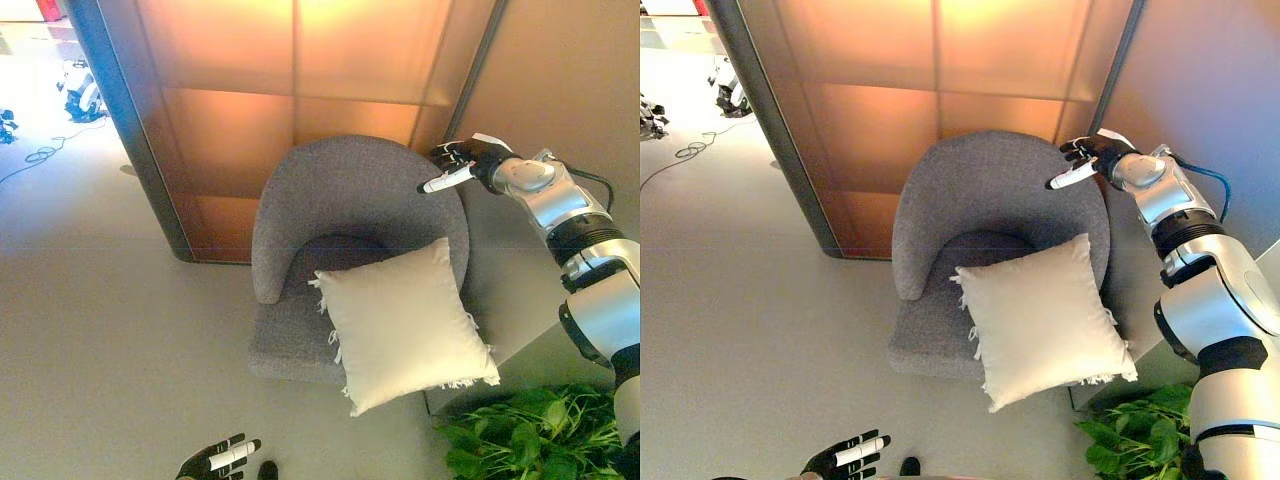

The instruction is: Pick up the pillow and put it on the sofa.

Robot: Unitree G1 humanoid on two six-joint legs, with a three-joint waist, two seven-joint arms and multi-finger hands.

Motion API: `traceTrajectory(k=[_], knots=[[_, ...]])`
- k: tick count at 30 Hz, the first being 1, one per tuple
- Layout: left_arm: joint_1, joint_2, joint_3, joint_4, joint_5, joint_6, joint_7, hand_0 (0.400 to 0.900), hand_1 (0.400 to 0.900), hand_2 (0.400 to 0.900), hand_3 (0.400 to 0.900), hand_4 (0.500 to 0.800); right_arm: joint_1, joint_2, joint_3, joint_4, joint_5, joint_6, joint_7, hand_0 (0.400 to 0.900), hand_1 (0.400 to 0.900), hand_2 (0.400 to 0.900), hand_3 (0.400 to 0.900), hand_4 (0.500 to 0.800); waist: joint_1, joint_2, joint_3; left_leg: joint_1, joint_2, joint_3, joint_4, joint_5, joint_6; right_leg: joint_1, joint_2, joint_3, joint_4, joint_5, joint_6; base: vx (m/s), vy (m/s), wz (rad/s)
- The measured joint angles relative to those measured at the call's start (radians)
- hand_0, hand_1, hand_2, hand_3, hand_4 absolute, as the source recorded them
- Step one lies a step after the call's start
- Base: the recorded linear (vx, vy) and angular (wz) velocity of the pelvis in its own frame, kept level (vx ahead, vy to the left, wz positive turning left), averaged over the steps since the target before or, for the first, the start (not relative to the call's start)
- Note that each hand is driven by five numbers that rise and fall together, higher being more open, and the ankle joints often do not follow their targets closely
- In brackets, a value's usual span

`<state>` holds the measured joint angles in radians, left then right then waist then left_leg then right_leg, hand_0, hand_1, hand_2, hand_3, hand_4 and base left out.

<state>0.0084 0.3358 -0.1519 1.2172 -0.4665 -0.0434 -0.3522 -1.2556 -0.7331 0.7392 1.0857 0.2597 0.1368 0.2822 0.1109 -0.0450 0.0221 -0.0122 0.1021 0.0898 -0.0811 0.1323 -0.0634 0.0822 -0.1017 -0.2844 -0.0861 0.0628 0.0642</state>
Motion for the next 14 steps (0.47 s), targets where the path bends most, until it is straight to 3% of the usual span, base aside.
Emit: traceTrajectory(k=[14], knots=[[-0.009, 0.0, -0.01, 0.0, 0.0, 0.003, 0.0, 0.9, 0.9, 0.9, 0.9, 0.8, 0.0, -0.01, 0.0, 0.014, -0.038, -0.039, 0.001, 0.9, 0.9, 0.9, 0.9, 0.8, -0.028, 0.01, -0.002, 0.003, 0.0, 0.002, 0.0, 0.0, 0.0, 0.0, 0.0, 0.005, 0.0, 0.0, 0.0, -0.02, 0.003, -0.01]])
